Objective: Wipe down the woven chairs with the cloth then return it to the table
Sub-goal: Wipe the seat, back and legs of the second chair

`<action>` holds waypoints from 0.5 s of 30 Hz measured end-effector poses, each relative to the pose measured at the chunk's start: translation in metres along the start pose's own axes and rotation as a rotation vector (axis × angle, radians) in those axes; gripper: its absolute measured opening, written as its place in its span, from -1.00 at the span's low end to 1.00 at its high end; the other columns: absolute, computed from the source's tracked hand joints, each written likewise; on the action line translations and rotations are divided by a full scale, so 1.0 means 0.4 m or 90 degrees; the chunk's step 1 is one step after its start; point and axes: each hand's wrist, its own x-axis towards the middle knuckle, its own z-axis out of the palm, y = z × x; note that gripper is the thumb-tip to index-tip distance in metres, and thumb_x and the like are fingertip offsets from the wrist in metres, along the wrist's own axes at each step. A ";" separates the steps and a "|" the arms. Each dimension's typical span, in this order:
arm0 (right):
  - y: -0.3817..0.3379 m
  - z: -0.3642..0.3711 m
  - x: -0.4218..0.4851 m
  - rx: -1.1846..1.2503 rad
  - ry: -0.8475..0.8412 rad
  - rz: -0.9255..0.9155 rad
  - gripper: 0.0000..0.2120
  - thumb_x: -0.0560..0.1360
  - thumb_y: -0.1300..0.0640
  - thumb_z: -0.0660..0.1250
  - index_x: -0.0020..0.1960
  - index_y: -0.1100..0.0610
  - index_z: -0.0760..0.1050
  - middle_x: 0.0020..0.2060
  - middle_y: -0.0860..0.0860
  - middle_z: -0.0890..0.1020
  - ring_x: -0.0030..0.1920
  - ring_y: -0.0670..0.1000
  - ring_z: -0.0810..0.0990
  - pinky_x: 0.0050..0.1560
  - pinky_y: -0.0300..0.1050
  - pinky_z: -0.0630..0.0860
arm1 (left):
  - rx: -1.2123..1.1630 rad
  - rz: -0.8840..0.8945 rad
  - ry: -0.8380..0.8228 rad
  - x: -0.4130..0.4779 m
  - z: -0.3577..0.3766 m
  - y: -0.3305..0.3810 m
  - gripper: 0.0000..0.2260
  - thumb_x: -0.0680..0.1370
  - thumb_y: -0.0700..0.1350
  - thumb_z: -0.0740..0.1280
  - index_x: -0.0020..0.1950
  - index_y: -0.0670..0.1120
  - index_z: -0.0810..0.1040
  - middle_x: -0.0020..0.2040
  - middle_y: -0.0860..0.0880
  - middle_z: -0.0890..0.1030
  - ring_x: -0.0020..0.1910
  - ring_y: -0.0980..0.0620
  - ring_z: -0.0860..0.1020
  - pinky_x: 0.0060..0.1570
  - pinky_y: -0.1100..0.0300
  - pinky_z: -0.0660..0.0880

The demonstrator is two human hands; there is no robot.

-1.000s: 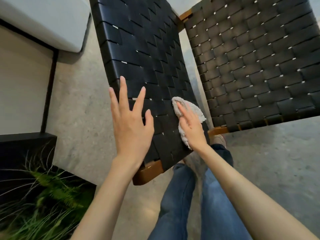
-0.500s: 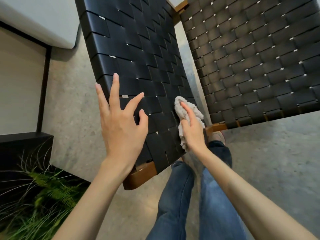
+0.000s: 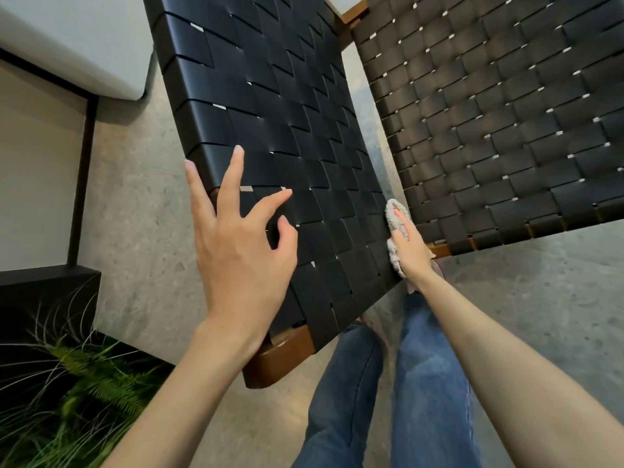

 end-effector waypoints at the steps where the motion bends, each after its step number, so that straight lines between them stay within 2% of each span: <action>1: 0.000 0.002 0.007 -0.003 0.004 0.008 -0.59 0.67 0.16 0.04 0.51 0.02 0.24 0.41 -0.01 0.40 0.19 -0.12 0.47 0.22 -0.14 0.42 | -0.002 0.004 0.000 -0.001 0.002 -0.003 -0.74 0.54 -0.10 0.31 0.20 0.10 0.59 0.54 0.10 0.14 0.54 -0.09 -0.15 0.31 0.17 0.16; 2: -0.006 0.005 0.005 -0.011 0.020 0.014 -0.60 0.67 0.15 0.03 0.50 0.04 0.25 0.39 -0.01 0.42 0.26 -0.09 0.45 0.29 -0.16 0.38 | -0.005 0.006 0.001 -0.001 0.004 -0.006 -0.74 0.53 -0.10 0.31 0.19 0.10 0.60 0.54 0.10 0.14 0.54 -0.09 -0.14 0.34 0.12 0.19; 4: -0.040 0.019 -0.029 -0.015 0.061 0.029 -0.62 0.68 0.13 0.02 0.47 0.03 0.31 0.30 0.03 0.50 0.21 -0.03 0.50 0.21 -0.16 0.42 | -0.014 0.002 0.008 -0.001 0.006 -0.007 -0.74 0.53 -0.11 0.30 0.20 0.09 0.59 0.53 0.09 0.16 0.54 -0.09 -0.14 0.39 -0.01 0.26; 7: -0.120 0.050 -0.138 -0.016 0.044 -0.034 -0.57 0.66 0.24 -0.03 0.44 -0.05 0.32 0.46 -0.02 0.32 0.46 -0.05 0.25 0.45 -0.17 0.15 | -0.077 0.003 0.038 0.001 0.009 -0.009 -0.72 0.55 -0.15 0.28 0.22 0.06 0.58 0.51 0.08 0.22 0.55 -0.05 -0.10 0.38 -0.15 0.29; 9: -0.195 0.078 -0.230 0.026 0.005 -0.090 -0.53 0.63 0.27 -0.02 0.40 -0.15 0.33 0.44 -0.13 0.34 0.44 -0.19 0.23 0.42 -0.35 0.12 | -0.156 -0.011 0.076 0.001 0.010 -0.009 -0.70 0.58 -0.18 0.24 0.28 0.03 0.53 0.51 0.06 0.23 0.54 0.00 -0.04 0.44 -0.05 0.24; 11: -0.277 0.115 -0.322 0.074 -0.034 -0.162 -0.52 0.57 0.22 0.02 0.32 -0.26 0.34 0.33 -0.37 0.38 0.37 -0.37 0.26 0.34 -0.51 0.14 | -0.253 -0.050 0.116 0.000 0.001 -0.009 -0.67 0.61 -0.20 0.19 0.35 0.02 0.46 0.51 0.04 0.22 0.53 0.09 0.05 0.45 0.30 0.12; 12: -0.314 0.133 -0.360 0.101 -0.054 -0.191 -0.51 0.54 0.20 0.02 0.30 -0.30 0.34 0.27 -0.47 0.37 0.36 -0.39 0.26 0.33 -0.50 0.16 | -0.296 -0.069 0.134 0.000 -0.007 -0.011 -0.67 0.62 -0.21 0.17 0.37 0.00 0.44 0.50 0.04 0.23 0.50 0.13 0.12 0.40 0.43 0.10; 13: -0.348 0.149 -0.390 0.125 -0.071 -0.206 -0.50 0.53 0.19 0.03 0.29 -0.33 0.34 0.25 -0.50 0.38 0.36 -0.38 0.27 0.36 -0.45 0.18 | -0.325 -0.083 0.149 0.000 -0.015 -0.014 -0.67 0.62 -0.22 0.16 0.38 -0.02 0.43 0.49 0.03 0.27 0.47 0.16 0.18 0.36 0.47 0.13; 15: -0.401 0.175 -0.426 0.164 -0.093 -0.220 -0.49 0.54 0.20 0.03 0.28 -0.36 0.35 0.27 -0.46 0.41 0.38 -0.31 0.30 0.42 -0.27 0.23 | -0.360 -0.098 0.168 0.005 -0.038 -0.033 -0.67 0.63 -0.26 0.13 0.36 -0.06 0.45 0.41 0.02 0.40 0.39 0.18 0.32 0.36 0.38 0.25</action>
